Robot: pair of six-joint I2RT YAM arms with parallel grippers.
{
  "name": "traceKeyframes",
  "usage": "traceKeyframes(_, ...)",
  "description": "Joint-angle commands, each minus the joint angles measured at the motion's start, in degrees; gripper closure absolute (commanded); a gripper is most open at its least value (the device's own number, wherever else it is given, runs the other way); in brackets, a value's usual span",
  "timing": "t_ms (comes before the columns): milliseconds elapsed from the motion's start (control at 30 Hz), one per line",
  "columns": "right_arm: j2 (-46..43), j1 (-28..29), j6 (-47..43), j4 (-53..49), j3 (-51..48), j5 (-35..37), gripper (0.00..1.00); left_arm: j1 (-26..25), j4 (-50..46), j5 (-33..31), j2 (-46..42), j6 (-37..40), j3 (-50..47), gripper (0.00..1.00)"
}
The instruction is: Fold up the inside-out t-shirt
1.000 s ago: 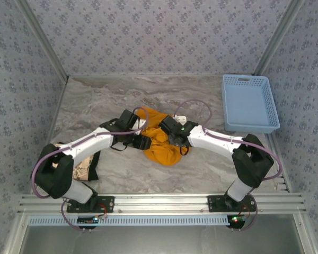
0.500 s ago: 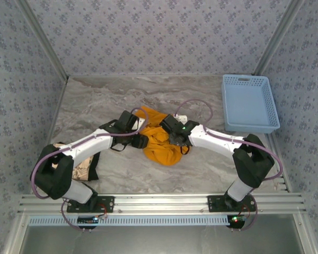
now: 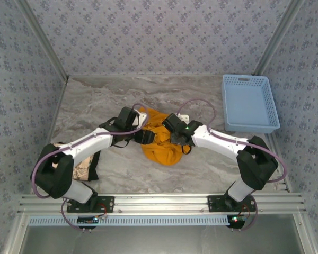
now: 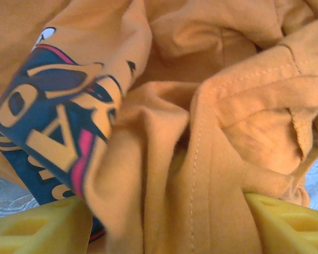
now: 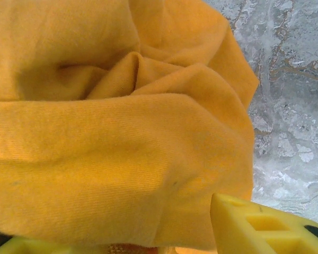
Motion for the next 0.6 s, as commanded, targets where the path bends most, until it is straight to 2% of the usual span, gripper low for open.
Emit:
traceKeyframes(0,-1.8,-0.4,-0.4,-0.4,-0.9,-0.2,0.47,1.6,1.3,1.7,0.7,-2.0,1.9,0.28)
traceKeyframes(100,-2.0,-0.5,-0.6,-0.4,-1.3,-0.3,0.47,2.2,0.9,2.1,1.1,-2.3,2.0,0.36)
traceKeyframes(200,-2.0,-0.6,-0.4,-0.4,-1.2,-0.3,0.47,2.3,-1.0,1.7,1.2,-1.5,2.4,0.6)
traceKeyframes(267,-2.2,-0.6,-0.5,-0.4,-1.1,-0.1,0.46,2.3,-2.5,1.7,0.3,-0.8,2.1,0.7)
traceKeyframes(467,-4.2,-0.4,-2.2,-0.7,-0.7,1.9,0.42,2.3,-8.7,-0.7,-2.3,1.6,2.0,0.88)
traceKeyframes(567,-3.6,1.7,-3.7,-0.8,1.4,1.4,0.44,2.3,-11.0,-1.4,-4.6,2.0,3.2,0.94)
